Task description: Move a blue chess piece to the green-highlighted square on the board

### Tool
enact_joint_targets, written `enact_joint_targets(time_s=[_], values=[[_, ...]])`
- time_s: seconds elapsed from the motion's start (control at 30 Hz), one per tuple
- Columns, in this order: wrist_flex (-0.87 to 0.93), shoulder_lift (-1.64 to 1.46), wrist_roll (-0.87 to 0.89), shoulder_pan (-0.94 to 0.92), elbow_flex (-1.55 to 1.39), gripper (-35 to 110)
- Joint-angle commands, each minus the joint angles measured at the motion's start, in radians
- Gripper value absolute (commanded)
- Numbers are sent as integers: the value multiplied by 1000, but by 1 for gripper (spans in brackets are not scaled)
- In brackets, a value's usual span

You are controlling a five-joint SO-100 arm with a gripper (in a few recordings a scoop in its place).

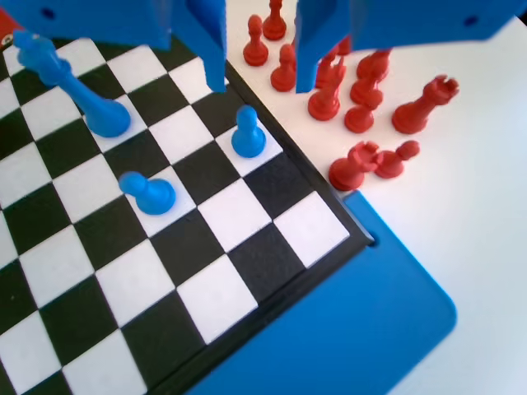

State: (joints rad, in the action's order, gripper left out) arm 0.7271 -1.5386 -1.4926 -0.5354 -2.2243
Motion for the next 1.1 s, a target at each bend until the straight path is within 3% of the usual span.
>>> enact_joint_targets(time_s=[0.0, 1.07], values=[[-18, 2, -25, -11, 14, 15], [-225, 51, -48, 12, -130, 12]])
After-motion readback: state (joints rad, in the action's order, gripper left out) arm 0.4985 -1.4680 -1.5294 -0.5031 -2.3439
